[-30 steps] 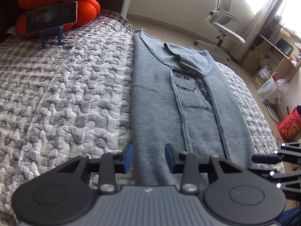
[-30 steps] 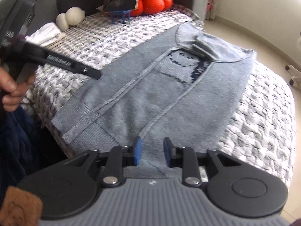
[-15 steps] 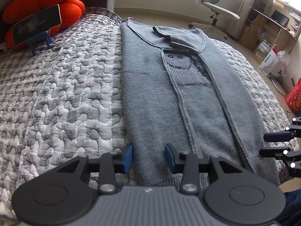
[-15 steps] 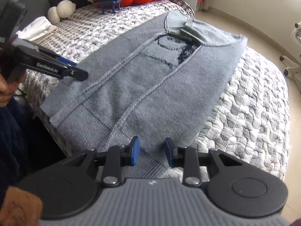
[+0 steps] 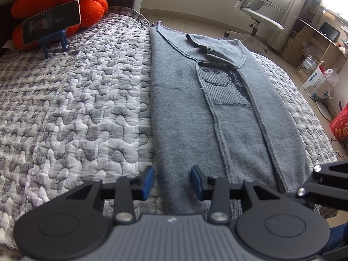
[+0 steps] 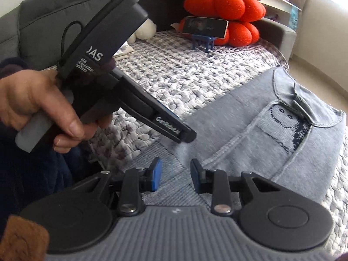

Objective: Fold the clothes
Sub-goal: 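Move both grippers toward the ribbed hem of the grey sweater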

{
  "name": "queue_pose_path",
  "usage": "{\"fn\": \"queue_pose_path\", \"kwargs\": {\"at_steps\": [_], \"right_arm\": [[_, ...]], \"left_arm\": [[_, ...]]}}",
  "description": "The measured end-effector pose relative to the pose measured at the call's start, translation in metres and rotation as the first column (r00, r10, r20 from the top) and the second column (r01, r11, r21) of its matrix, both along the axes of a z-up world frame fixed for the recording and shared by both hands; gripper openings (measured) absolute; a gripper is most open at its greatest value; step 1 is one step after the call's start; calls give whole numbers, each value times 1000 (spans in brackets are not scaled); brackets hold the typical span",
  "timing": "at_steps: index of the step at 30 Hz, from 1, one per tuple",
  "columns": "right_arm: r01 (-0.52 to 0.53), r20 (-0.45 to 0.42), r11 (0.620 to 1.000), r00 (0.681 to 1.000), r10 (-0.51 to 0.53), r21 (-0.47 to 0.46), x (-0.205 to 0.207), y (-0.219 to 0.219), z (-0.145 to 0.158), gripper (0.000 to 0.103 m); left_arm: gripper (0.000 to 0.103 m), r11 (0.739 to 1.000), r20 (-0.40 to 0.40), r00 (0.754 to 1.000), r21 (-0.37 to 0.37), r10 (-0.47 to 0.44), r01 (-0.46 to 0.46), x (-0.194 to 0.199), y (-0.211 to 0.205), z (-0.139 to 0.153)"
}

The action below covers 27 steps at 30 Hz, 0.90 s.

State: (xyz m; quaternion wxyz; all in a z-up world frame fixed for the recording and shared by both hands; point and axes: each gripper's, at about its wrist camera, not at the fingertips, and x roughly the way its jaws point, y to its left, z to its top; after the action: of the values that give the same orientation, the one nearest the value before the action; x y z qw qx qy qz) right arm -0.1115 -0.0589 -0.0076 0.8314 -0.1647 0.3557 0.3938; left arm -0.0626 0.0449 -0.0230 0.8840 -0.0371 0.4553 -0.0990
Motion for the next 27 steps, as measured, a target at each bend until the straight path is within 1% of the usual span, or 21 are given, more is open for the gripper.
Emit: {"fn": "queue_pose_path", "kwargs": {"at_steps": [2, 6, 11, 17, 21, 27], "right_arm": [[-11, -21, 1000, 1000, 11, -24, 3, 9, -5, 33], [7, -74, 995, 997, -15, -103, 11, 13, -22, 25], [22, -117, 993, 992, -36, -115, 13, 3, -25, 25], [16, -118, 993, 993, -30, -120, 10, 1, -27, 25], [17, -117, 993, 993, -30, -118, 7, -2, -25, 24], [-4, -105, 992, 994, -9, -123, 0, -4, -25, 25]], "left_arm": [[38, 1000, -2, 1000, -2, 0, 0, -1, 1, 0], [39, 1000, 0, 1000, 2, -5, 5, -2, 1, 1], [39, 1000, 1, 1000, -4, -6, 6, -1, 2, 2], [39, 1000, -3, 1000, 5, -12, 12, -1, -1, 0], [39, 1000, 0, 1000, -7, -3, 3, 0, 1, 1], [39, 1000, 0, 1000, -3, -6, 6, 0, 1, 1]]}}
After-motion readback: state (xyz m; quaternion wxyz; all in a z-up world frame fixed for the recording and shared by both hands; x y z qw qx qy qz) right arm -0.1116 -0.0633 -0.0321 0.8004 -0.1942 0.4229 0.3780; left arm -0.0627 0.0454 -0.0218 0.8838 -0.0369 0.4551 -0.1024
